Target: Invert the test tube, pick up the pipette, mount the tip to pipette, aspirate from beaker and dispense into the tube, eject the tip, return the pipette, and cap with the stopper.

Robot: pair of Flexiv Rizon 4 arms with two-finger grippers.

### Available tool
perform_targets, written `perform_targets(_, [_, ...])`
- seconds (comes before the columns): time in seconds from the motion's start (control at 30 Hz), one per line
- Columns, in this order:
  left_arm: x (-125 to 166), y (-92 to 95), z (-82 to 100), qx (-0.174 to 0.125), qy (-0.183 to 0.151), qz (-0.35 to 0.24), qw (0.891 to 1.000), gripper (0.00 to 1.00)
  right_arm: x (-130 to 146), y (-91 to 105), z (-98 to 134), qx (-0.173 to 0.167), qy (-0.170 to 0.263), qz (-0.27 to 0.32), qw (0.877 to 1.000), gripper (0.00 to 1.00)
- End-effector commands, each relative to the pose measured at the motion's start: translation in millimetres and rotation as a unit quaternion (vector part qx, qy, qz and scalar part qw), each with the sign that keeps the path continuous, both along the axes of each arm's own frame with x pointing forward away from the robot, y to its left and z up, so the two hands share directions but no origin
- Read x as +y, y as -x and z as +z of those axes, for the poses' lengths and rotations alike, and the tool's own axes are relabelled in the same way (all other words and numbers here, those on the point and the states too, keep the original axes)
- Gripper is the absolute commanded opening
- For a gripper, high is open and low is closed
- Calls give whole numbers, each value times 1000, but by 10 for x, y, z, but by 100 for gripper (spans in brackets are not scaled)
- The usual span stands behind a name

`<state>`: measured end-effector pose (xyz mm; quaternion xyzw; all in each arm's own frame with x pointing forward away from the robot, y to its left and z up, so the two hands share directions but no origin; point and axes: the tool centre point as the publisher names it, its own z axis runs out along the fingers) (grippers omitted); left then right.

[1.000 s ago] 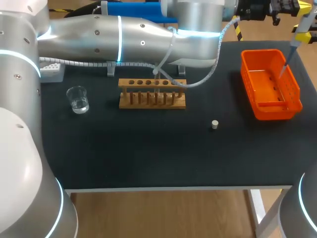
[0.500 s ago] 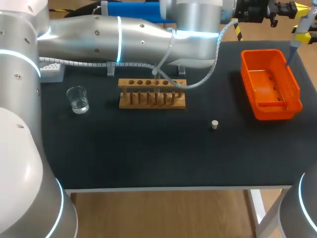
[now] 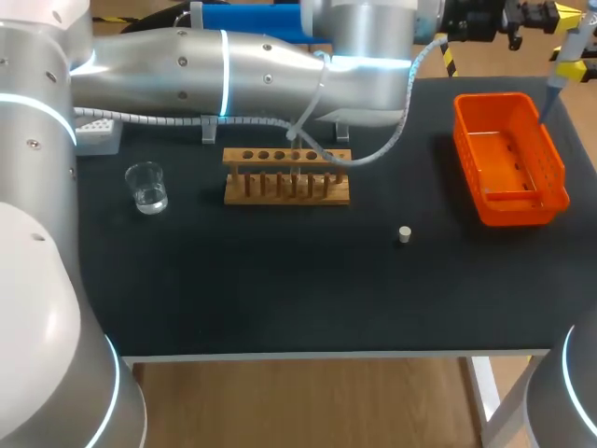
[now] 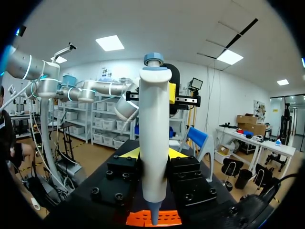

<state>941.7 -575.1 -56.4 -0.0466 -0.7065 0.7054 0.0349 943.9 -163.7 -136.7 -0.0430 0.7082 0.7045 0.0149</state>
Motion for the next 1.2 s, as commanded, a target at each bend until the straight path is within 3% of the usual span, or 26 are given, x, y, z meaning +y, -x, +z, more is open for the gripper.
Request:
perform_targets(0.03, [-9, 14, 48, -8, 5, 5, 1000, 0, 0, -4, 62, 0, 3, 2, 1000, 0])
perform_targets(0.47, [67, 49, 361, -43, 13, 19, 999, 1, 0, -4, 62, 0, 3, 2, 1000, 0])
perform_targets(0.5, [87, 47, 379, -41, 6, 20, 999, 63, 0, -4, 62, 0, 3, 2, 1000, 0])
perform_targets(0.53, [104, 45, 397, -42, 3, 18, 999, 100, 0, -4, 62, 0, 3, 2, 1000, 0])
perform_targets(0.73, [348, 35, 514, -29, -19, 33, 999, 100, 0, -4, 62, 0, 3, 2, 1000, 0])
perform_targets(0.9, [726, 70, 558, -14, -35, 48, 998, 100, 0, -4, 62, 0, 3, 2, 1000, 0])
perform_targets(1.2, [1571, 189, 438, 21, -49, 57, 997, 100, 0, -4, 62, 0, 3, 2, 1000, 0])
